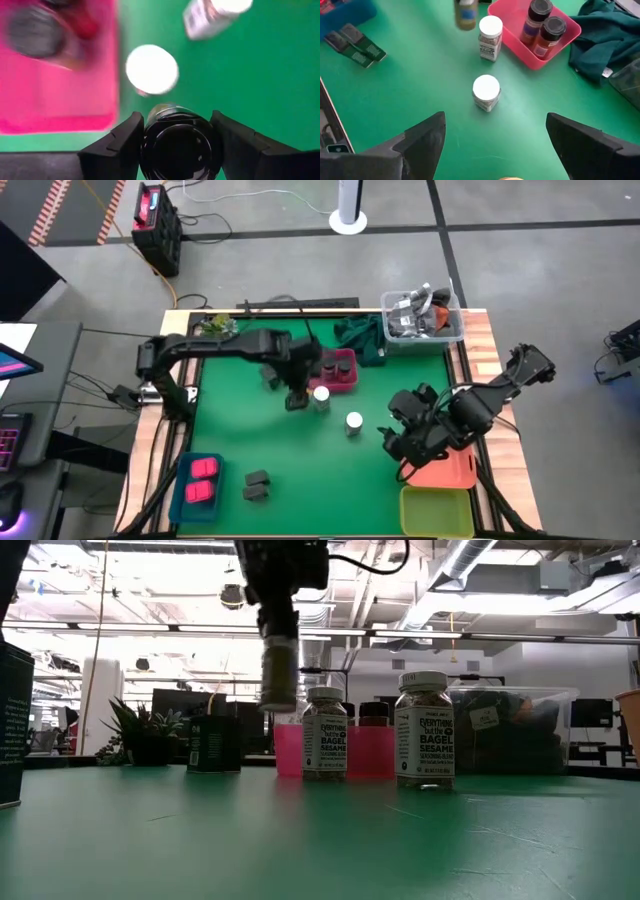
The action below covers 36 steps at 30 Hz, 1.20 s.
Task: Sort spices by type
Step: Put the black seasoning bottle into the red bin
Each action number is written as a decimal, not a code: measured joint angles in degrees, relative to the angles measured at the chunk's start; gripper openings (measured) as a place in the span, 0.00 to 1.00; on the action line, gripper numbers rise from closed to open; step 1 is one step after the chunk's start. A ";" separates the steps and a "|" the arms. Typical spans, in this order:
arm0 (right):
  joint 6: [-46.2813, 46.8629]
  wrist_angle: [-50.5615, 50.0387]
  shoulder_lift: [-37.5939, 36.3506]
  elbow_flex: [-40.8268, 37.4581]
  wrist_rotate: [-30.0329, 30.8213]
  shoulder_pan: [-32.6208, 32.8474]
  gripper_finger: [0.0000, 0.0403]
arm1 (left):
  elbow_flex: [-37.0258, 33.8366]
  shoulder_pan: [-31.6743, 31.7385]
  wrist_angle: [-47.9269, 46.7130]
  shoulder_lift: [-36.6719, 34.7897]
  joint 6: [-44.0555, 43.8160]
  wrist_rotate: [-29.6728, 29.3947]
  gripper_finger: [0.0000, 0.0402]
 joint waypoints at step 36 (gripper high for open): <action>0.28 2.75 0.00 0.00 0.86 -9.19 0.91 | -14.37 10.85 23.07 0.04 14.92 -4.58 0.53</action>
